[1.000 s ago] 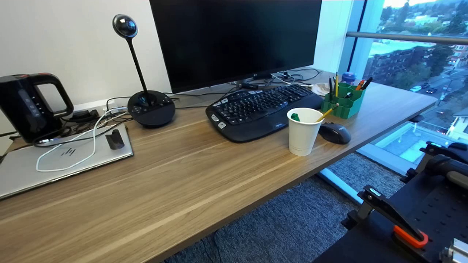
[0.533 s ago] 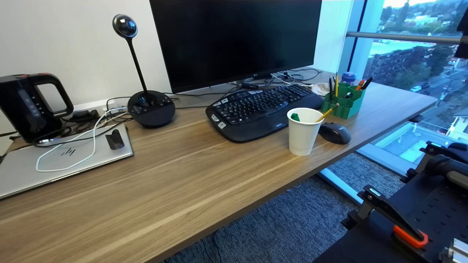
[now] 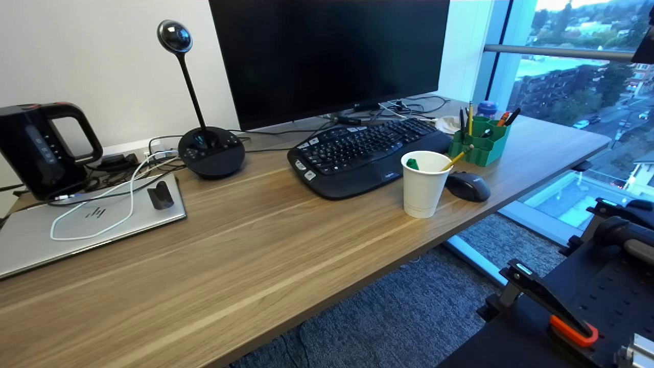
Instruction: Move the mouse slightly to the right on the desk, then pick a marker from the rack and put it on the desk
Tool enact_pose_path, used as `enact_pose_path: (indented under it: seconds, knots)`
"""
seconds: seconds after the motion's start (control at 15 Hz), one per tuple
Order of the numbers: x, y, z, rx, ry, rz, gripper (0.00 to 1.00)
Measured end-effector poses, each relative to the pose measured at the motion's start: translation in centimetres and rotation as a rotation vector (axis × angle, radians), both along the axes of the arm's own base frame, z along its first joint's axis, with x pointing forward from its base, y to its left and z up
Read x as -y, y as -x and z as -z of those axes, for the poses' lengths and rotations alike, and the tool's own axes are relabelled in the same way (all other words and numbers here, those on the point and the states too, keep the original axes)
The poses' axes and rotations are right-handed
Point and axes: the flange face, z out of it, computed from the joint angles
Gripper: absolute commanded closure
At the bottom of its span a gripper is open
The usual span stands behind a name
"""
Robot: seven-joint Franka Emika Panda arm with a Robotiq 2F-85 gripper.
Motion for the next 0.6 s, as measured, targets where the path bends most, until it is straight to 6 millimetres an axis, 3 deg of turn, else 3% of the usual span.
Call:
enact_pose_path:
  seconds: [0.6]
  knots:
    - [-0.2, 0.3, 1.3, -0.022, 0.035, 0.008, 0.0]
